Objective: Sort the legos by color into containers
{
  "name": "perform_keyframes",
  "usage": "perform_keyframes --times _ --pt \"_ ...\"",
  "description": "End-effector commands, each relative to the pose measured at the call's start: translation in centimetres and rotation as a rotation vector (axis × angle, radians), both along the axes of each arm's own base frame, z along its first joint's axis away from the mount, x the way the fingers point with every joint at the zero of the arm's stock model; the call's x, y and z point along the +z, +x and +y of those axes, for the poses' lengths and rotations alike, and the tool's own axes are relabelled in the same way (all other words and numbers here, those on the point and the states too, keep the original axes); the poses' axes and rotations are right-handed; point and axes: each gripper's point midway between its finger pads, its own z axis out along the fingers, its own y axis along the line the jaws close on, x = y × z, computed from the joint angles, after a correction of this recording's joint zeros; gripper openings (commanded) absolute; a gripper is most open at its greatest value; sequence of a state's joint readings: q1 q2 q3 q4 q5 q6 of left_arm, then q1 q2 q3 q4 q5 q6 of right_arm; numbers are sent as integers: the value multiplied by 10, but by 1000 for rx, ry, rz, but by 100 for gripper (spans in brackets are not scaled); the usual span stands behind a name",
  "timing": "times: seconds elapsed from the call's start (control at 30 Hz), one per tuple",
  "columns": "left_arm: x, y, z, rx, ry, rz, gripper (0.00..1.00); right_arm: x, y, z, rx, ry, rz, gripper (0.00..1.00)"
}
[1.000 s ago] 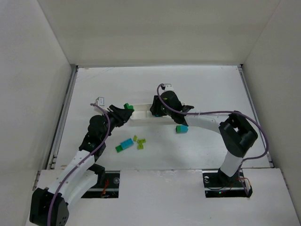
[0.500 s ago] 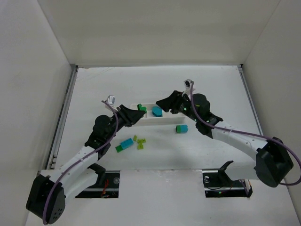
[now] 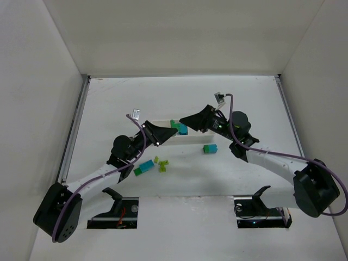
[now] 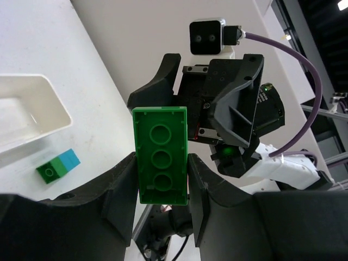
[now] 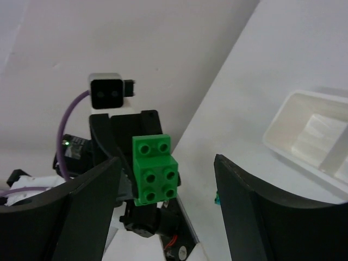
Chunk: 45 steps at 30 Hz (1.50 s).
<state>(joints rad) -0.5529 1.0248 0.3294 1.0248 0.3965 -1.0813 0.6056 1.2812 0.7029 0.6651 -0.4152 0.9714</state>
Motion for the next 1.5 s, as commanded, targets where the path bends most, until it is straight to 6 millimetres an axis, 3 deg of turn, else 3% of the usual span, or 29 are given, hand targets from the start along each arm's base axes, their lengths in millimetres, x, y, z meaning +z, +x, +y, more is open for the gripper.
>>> perform_keyframes --times 0.0,0.33,1.0,1.27,1.4,1.47 --pt "34 -14 1 -46 -112 -98 16 40 -21 1 67 114 -112 75" --pt "39 -19 -4 -65 -127 -100 17 30 -26 12 102 112 -74 74" --pt "38 -18 -11 -83 -123 -89 19 24 -29 20 131 122 -41 43" --pt "38 -18 -10 -80 -124 -91 19 22 -33 22 171 161 -20 50" --pt "40 -18 -10 -78 -132 -99 19 22 -34 23 184 176 -13 49" --pt "40 -19 -10 -79 -132 -99 20 23 -35 22 181 181 -13 42"
